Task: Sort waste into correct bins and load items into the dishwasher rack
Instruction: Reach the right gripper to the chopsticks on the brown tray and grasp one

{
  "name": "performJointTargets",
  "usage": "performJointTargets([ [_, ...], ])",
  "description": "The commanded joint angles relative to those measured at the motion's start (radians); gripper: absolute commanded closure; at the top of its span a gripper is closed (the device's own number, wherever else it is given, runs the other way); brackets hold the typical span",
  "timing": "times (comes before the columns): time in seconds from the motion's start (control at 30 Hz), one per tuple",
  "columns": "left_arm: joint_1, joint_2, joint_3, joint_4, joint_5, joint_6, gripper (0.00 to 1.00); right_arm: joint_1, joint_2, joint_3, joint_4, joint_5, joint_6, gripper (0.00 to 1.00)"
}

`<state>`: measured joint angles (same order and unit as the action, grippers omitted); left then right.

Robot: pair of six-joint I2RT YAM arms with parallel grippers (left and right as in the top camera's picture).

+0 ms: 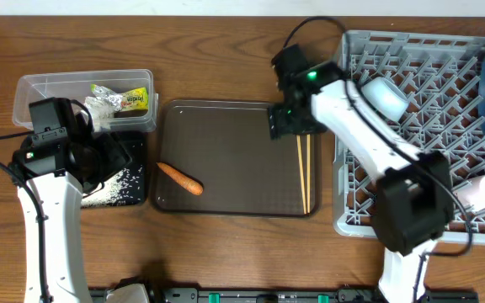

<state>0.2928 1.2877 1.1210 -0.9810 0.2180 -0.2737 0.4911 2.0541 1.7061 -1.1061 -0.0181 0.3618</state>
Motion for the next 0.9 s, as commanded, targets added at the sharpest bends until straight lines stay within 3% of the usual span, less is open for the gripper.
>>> performJointTargets([
  [0.0,0.004,0.002,0.007,-0.003,-0.002,-0.001,0.32,0.023,0.05,-0.001,-0.026,0.058,0.092,0.24],
  [0.57,0.004,0.002,0.007,-0.002,-0.002,-0.001,0.31,0.071,0.141,-0.015,-0.06,0.03,0.139,0.25],
  [0.87,0.004,0.002,0.007,-0.002,-0.002,-0.001,0.31,0.085,0.141,-0.106,-0.022,0.074,0.196,0.27],
])
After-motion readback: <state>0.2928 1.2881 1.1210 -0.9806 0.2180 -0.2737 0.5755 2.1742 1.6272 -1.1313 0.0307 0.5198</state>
